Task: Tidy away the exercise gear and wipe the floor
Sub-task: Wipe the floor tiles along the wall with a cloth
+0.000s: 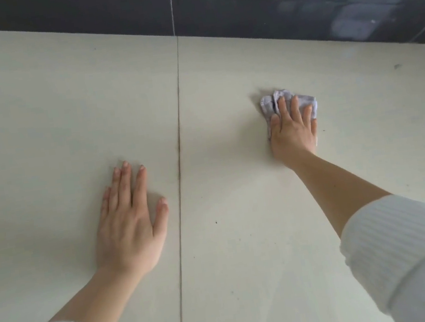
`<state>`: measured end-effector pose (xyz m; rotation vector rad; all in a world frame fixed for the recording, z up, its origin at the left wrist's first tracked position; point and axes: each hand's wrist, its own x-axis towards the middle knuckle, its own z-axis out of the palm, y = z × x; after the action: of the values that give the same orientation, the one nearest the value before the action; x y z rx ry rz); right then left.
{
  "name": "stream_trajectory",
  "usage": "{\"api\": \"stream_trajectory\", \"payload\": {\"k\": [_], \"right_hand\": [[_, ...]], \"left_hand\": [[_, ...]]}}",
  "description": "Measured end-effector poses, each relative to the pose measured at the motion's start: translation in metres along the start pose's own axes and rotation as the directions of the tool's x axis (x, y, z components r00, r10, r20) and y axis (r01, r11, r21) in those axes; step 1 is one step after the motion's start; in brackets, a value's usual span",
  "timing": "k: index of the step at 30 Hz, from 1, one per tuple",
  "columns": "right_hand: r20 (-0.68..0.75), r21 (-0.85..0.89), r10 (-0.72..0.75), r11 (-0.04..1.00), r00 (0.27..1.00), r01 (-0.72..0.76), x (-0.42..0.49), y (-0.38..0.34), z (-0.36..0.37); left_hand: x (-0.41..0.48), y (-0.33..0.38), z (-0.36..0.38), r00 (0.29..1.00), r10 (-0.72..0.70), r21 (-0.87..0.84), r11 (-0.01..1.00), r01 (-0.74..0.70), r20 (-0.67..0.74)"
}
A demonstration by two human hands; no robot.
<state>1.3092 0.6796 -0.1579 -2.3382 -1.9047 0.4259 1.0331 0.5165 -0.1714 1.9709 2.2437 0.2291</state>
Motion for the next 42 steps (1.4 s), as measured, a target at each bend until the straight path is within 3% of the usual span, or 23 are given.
{"api": "stream_trajectory", "payload": {"k": [4, 8, 12, 16, 18, 20, 22, 24, 25, 27, 29, 31, 34, 37, 39, 40, 41, 42], "right_hand": [[-0.060, 0.016, -0.096, 0.995, 0.994, 0.097, 0.004, -0.007, 0.003], [-0.033, 0.019, -0.465, 0.885, 0.885, 0.466, -0.041, -0.021, 0.016], [0.077, 0.063, -0.716, 0.698, 0.694, 0.713, -0.125, -0.024, 0.030], [0.256, 0.074, -0.901, 0.381, 0.352, 0.922, -0.178, 0.006, 0.027], [0.275, 0.091, -0.925, 0.295, 0.261, 0.951, -0.161, 0.022, 0.024], [0.261, -0.093, -0.897, 0.344, 0.357, 0.934, -0.116, 0.030, 0.023], [0.147, -0.210, -0.776, 0.582, 0.614, 0.786, -0.062, 0.031, 0.013], [0.019, -0.133, -0.485, 0.866, 0.874, 0.483, -0.011, 0.025, -0.004], [0.012, -0.084, -0.351, 0.933, 0.936, 0.351, 0.009, 0.018, -0.010], [-0.004, -0.043, -0.188, 0.981, 0.982, 0.188, 0.035, -0.007, -0.011], [-0.024, 0.004, -0.157, 0.988, 0.987, 0.157, 0.039, -0.040, -0.002], [-0.068, 0.010, -0.341, 0.940, 0.938, 0.342, 0.027, -0.069, 0.016], [-0.130, -0.004, -0.709, 0.699, 0.693, 0.715, -0.031, -0.091, 0.039], [0.055, 0.111, -0.902, 0.433, 0.429, 0.895, -0.089, -0.057, 0.033], [0.196, 0.097, -0.956, 0.238, 0.216, 0.966, -0.094, -0.021, 0.018], [0.178, 0.080, -0.965, 0.210, 0.193, 0.975, -0.084, -0.006, 0.010], [0.141, 0.098, -0.939, 0.327, 0.313, 0.940, -0.066, 0.007, -0.003], [0.087, 0.114, -0.868, 0.497, 0.489, 0.860, -0.043, 0.021, -0.010]], "left_hand": [[0.000, 0.000, -0.001, 1.000, 0.009, 0.004, 1.000, -0.009, -0.002], [0.000, 0.000, -0.002, 1.000, 0.002, 0.012, 1.000, -0.002, 0.001], [0.001, 0.001, -0.002, 1.000, 0.009, 0.003, 1.000, -0.009, -0.012], [0.001, 0.001, -0.004, 1.000, 0.009, -0.031, 0.999, -0.010, -0.024], [0.001, 0.001, -0.005, 1.000, 0.008, -0.033, 0.999, -0.008, -0.023], [0.002, 0.002, -0.006, 1.000, 0.005, -0.037, 0.999, -0.005, -0.023], [0.001, 0.002, -0.007, 1.000, 0.001, -0.036, 0.999, -0.001, -0.016], [0.001, 0.003, -0.007, 1.000, -0.004, -0.029, 1.000, 0.004, -0.017], [0.001, 0.003, -0.007, 1.000, -0.005, -0.025, 1.000, 0.005, -0.018], [0.001, 0.002, -0.005, 1.000, -0.010, -0.021, 1.000, 0.010, -0.018], [0.001, 0.002, -0.005, 1.000, -0.007, -0.016, 1.000, 0.007, -0.014], [0.002, 0.001, -0.004, 1.000, -0.003, -0.015, 1.000, 0.003, -0.005], [0.002, 0.001, -0.003, 1.000, -0.007, -0.032, 0.999, 0.006, -0.013], [0.002, 0.001, -0.002, 1.000, -0.013, -0.066, 0.998, 0.011, -0.020], [0.002, 0.000, -0.002, 1.000, -0.015, -0.076, 0.997, 0.013, -0.019], [0.002, 0.000, -0.002, 1.000, -0.014, -0.077, 0.997, 0.013, -0.017], [0.002, 0.000, -0.002, 1.000, -0.015, -0.079, 0.997, 0.014, -0.013], [0.002, 0.000, -0.002, 1.000, -0.015, -0.082, 0.997, 0.015, -0.010]]}}
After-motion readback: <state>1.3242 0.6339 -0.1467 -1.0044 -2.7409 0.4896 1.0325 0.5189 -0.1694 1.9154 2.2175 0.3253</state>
